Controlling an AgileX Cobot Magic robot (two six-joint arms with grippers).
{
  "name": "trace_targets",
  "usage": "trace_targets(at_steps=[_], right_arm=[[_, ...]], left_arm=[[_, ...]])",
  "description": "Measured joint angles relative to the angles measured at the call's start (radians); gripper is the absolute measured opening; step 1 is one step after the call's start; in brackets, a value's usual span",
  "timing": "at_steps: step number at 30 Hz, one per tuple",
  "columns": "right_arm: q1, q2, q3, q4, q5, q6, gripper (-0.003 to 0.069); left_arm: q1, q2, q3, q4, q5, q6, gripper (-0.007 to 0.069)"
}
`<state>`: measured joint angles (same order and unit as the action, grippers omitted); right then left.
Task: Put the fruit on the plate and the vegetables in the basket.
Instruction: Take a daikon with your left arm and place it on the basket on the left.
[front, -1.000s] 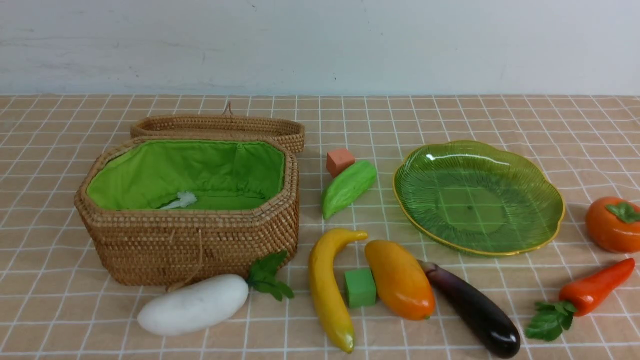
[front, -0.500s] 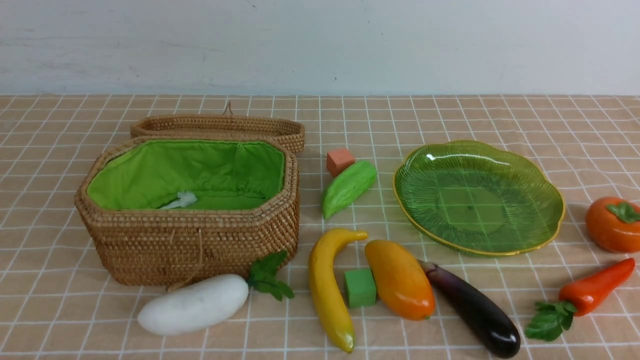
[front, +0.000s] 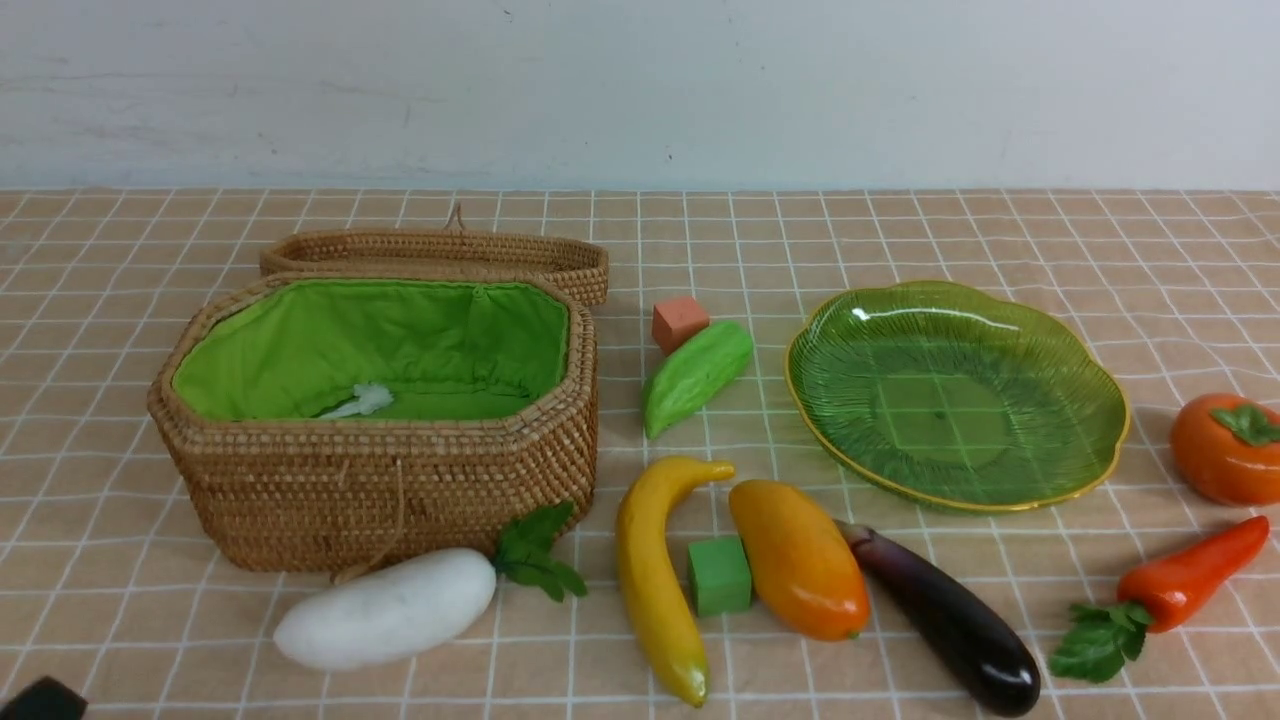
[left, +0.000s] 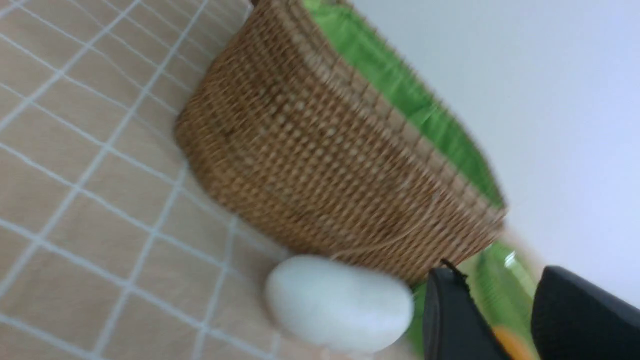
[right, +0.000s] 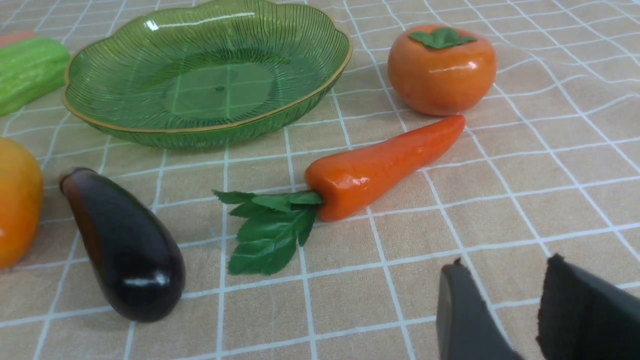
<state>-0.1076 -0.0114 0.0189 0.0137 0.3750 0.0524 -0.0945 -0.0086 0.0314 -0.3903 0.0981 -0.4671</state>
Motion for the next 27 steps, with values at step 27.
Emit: trace_targets(at_steps=[27], right_arm=[[0.113, 0.000, 0.007, 0.270, -0.294, 0.350, 0.0239]], left_arm=[[-0.159, 0.727, -0.601, 0.027, 0.687, 0.645, -0.0013]])
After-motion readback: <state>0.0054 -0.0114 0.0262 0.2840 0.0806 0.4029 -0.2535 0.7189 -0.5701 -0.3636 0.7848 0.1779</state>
